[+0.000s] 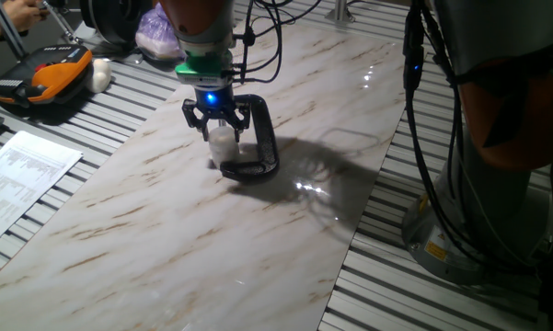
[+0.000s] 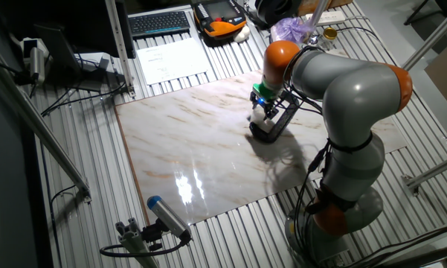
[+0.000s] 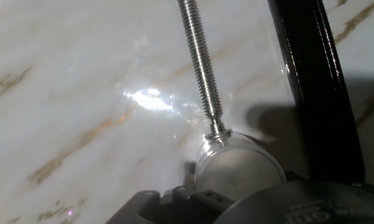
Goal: Unscrew the lid from the jar
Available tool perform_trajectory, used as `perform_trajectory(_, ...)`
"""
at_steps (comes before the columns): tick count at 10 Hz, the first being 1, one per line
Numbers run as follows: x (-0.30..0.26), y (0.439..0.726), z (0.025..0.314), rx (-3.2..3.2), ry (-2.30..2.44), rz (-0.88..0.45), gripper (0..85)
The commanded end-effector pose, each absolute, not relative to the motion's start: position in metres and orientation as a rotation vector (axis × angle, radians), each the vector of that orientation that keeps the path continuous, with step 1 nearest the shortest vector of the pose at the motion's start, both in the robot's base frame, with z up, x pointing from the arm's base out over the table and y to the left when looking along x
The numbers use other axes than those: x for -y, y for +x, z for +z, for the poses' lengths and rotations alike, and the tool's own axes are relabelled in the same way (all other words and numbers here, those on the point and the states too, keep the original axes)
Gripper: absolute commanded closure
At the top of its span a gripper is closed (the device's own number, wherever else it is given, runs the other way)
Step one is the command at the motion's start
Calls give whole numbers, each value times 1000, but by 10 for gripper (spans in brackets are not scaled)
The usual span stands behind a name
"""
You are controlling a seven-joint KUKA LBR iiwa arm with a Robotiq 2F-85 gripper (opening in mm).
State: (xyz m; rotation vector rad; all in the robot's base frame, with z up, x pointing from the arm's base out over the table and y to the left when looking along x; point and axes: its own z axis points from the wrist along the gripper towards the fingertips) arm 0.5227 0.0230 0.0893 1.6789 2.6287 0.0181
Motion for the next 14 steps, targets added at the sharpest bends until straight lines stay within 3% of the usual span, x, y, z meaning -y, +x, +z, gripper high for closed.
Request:
perform_trajectory(1,-23,523,89,-2645,1651,17,680)
perform_trajectory(14,-24,524,90,-2811,1312,3,680)
